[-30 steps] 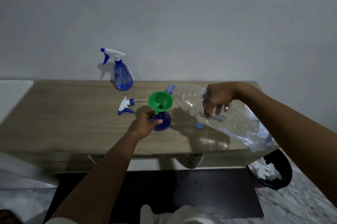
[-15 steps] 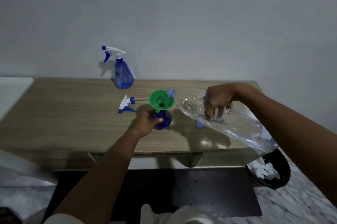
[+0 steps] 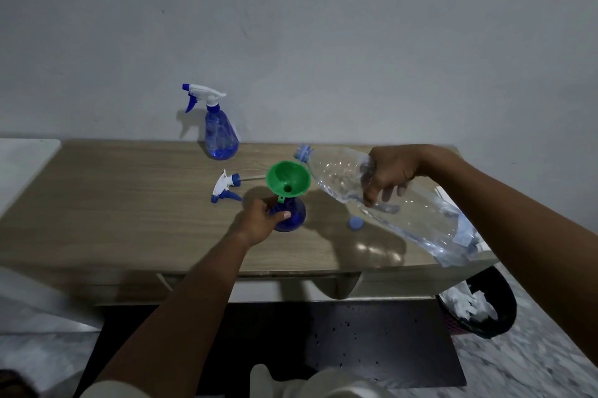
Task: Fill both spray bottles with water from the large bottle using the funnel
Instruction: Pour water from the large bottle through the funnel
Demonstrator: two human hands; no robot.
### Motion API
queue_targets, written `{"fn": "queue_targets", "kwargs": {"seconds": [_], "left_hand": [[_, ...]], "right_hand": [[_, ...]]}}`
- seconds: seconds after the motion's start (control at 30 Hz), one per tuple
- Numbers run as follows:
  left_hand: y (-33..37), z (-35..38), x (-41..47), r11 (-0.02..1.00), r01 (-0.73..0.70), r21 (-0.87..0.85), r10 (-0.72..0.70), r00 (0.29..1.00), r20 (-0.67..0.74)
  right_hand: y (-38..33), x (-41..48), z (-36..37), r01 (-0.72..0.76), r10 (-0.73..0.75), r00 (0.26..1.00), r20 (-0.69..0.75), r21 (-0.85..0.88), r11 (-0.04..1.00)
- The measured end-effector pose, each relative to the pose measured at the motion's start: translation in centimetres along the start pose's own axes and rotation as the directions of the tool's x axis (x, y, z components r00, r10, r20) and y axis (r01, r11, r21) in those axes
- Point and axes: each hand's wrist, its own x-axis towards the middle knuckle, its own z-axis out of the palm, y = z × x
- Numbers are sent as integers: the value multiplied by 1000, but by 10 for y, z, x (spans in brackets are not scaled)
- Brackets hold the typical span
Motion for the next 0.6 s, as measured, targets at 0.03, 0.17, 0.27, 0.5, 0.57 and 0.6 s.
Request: {"fn": "queue_targets", "kwargs": {"seconds": [0.03,0.17,0.27,0.5,0.57,0.6], "left_hand": [[0,0,0,1000,0,0,0,1000,0],[5,0,-3,1000,22,-7,-22,1000,-1],[3,-1,-2,1000,29,-3,-29,1000,4],[8,-1,-3,1000,-1,-24,1,1000,-11],[9,-1,-3,999,-6,-32,5,1000,-11],[9,0,-3,999,-6,-35,6,1000,-10]], "right_hand": [[1,0,-2,23,-23,999,-29,13,1000],[4,3,-9,130,-109,967,-229,82,988],[8,12,-10,220,-154,881,-448,98,970],[15,40,-2,333,-146,752,-643,178,926],[14,50,0,361,-105,716,-690,237,902],[13,55,2,374,-84,705,-704,268,888]]}}
